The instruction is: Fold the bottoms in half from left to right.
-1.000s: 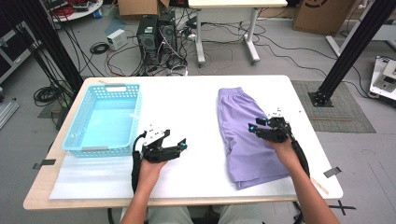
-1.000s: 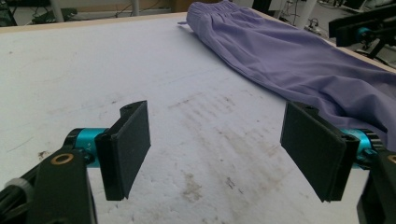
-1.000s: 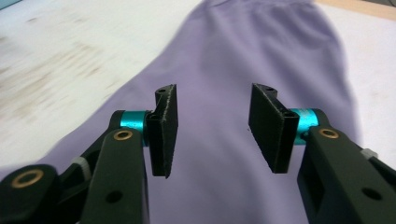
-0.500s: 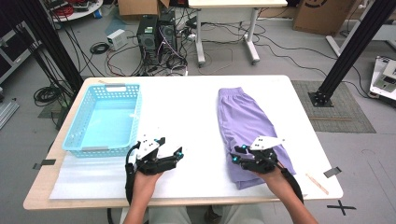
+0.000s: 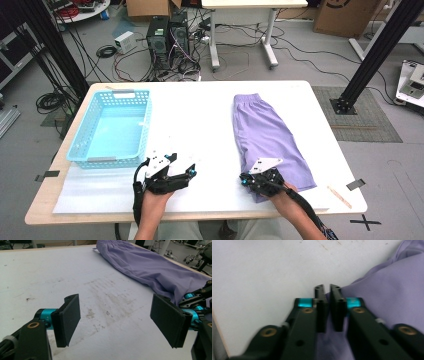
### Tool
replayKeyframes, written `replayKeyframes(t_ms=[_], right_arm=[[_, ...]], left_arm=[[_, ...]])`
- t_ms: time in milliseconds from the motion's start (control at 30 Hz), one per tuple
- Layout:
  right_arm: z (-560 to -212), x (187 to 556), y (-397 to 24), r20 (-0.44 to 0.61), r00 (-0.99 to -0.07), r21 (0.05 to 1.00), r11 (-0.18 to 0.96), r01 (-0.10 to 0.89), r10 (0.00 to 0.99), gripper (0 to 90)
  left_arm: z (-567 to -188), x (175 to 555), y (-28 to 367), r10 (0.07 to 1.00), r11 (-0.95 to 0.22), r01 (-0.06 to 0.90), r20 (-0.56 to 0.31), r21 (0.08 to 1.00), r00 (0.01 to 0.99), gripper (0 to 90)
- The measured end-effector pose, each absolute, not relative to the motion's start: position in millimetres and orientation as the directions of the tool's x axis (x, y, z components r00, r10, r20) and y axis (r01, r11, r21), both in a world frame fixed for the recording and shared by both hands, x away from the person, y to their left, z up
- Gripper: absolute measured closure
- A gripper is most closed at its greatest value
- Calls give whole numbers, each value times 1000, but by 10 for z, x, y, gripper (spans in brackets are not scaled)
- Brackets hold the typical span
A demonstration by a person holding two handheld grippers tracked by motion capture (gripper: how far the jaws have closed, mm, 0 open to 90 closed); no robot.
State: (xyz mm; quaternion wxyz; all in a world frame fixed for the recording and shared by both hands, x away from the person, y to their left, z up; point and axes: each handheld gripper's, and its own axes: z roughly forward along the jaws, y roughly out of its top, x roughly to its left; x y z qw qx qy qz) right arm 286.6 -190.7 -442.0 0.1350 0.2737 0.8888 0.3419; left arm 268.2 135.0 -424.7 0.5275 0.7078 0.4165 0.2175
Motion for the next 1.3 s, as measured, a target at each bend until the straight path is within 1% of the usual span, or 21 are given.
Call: replayKeyframes(t_ms=[133,333,400,500,567,633,733,1000,1100,1200,1300], right_arm=[[-4361,2868,-1956,0,-818,722,566,399,576,900],[-4190,2851,-2190,68,-792,807,433,401,606,900],[-4145,2844,-2283,80,-781,825,399,400,619,900],[-4118,2834,-2403,86,-761,830,376,411,643,900],[-4151,2827,-2432,90,-757,805,400,438,647,900],[-4225,2816,-2413,73,-763,783,437,443,642,897],[-4331,2809,-2355,97,-773,766,449,460,628,839],[-4489,2810,-2097,123,-806,718,509,474,578,788],[-4491,2819,-1992,117,-817,720,519,461,564,772],[-4474,2814,-1916,137,-830,718,523,459,540,738],[-4389,2799,-2003,143,-820,765,464,447,555,727]], left_arm=[[-4250,2710,1319,818,-96,362,-134,927,560,242],[-4249,2721,1256,810,-105,362,-132,926,572,242],[-4244,2721,1229,809,-103,361,-133,927,573,243],[-4240,2722,1197,804,-108,359,-131,927,580,245],[-4240,2726,1183,803,-106,359,-133,927,581,245],[-4239,2729,1180,803,-108,359,-132,927,581,246],[-4235,2735,1171,802,-104,358,-134,928,582,246],[-4236,2737,1195,803,-102,357,-135,928,581,246],[-4238,2731,1206,804,-100,357,-136,929,579,245],[-4229,2731,1218,804,-96,355,-138,930,579,246],[-4219,2739,1229,804,-96,353,-137,931,579,246]])
